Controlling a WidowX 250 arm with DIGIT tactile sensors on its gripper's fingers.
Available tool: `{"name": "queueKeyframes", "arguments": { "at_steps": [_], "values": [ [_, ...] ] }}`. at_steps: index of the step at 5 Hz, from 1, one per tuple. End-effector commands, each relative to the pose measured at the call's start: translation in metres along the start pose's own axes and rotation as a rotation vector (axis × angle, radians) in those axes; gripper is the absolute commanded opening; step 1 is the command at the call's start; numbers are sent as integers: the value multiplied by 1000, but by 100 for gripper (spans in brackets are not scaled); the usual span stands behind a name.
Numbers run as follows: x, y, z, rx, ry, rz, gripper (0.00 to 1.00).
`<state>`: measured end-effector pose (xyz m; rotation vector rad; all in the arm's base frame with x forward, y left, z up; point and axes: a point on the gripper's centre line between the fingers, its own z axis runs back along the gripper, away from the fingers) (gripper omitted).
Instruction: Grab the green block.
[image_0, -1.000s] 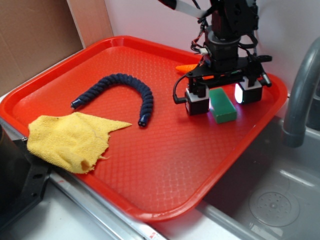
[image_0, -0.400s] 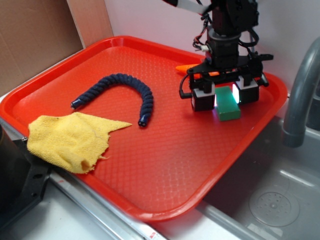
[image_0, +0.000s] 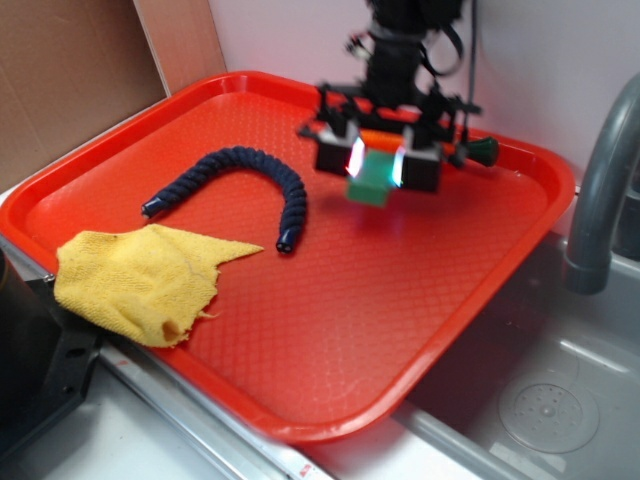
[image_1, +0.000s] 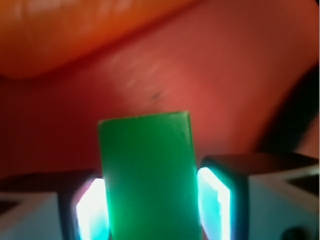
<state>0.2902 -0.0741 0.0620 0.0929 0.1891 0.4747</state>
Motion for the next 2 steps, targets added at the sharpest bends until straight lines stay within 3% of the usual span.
{"name": "queueKeyframes", "arguments": {
  "at_steps": [1,2],
  "values": [
    [-15,67,69,-132,-175,-234,0],
    [-33,103,78,-212,-233,-257,0]
  ]
}}
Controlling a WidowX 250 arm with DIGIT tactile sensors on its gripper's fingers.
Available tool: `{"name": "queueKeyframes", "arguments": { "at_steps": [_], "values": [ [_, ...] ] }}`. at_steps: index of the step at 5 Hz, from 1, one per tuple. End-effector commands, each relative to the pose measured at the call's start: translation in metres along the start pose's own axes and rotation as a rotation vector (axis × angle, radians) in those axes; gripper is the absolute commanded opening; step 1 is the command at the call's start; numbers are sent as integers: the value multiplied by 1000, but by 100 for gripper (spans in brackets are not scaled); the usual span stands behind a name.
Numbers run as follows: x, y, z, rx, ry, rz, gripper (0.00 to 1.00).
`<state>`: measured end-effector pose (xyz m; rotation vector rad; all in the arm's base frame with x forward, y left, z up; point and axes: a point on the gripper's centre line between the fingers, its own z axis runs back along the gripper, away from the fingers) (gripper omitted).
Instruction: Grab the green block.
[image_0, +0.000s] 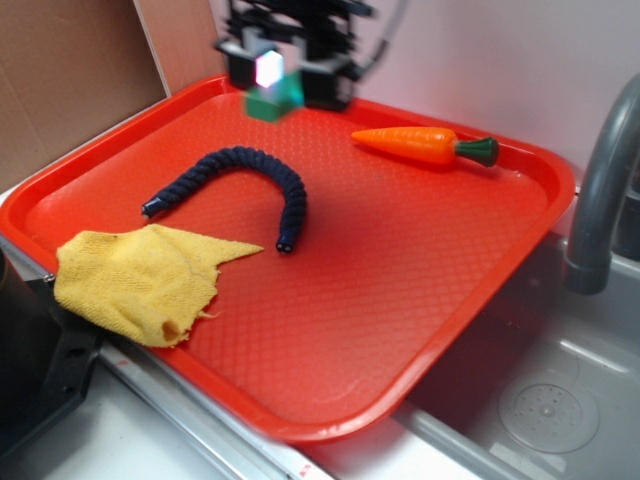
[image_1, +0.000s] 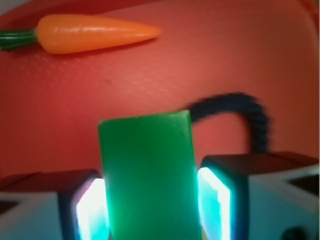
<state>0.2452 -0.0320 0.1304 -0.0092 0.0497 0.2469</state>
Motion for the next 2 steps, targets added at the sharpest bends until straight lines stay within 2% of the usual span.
{"name": "queueKeyframes", "arguments": {
  "at_steps": [1,2],
  "values": [
    [-27,46,30,-105,-152,-25,0],
    [-34,41,28,-81,-151,14,0]
  ]
}}
